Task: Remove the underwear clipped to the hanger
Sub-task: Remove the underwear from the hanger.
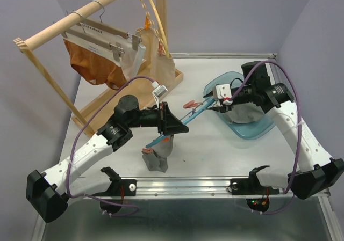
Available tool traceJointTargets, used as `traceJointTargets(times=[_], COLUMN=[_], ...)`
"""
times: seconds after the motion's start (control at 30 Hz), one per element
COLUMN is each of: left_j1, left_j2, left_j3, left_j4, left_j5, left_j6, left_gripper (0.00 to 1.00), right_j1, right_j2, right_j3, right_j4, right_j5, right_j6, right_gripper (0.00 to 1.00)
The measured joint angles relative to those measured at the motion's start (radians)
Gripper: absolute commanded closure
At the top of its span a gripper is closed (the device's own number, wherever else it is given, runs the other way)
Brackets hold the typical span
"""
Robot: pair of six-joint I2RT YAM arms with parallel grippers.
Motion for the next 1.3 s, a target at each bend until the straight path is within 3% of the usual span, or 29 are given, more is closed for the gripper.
traceJointTargets(times=[0.47, 0.57, 0.73, 0.93, 1.3], left_j1=[-0.003, -0.004, -0.006, -0.003, -0.008], left_j2=[0.000, 0.000, -0.006, -0.035, -0.047], left_j3=[0.004, 0.006, 0.018, 0.043, 0.045], left_j4=[0.017, 0.022, 0.010, -0.027, -0.051], left_j5=[0.008, 0.011, -0.007, -0.079, -0.144], left_j6=[-0.032, -0.033, -0.013, 0.041, 0.105], left_gripper=[1.00, 0.99, 0.81, 0.67, 0.59], right_j1=[0.000, 0.000, 0.000, 0.005, 0.006], right_j2=[-0.019, -0.047, -0.101, -0.163, -0.184], right_j3=[-0.010, -0.028, -0.059, -0.099, -0.146], right_j4=[-0.005, -0.005, -0.003, 0.026, 0.068], right_j5=[0.011, 0.021, 0.050, 0.082, 0.111], right_j6=[-0.080, -0.088, -0.076, -0.022, 0.069], right_gripper=[0.99, 0.99, 0.99, 0.99, 0.99])
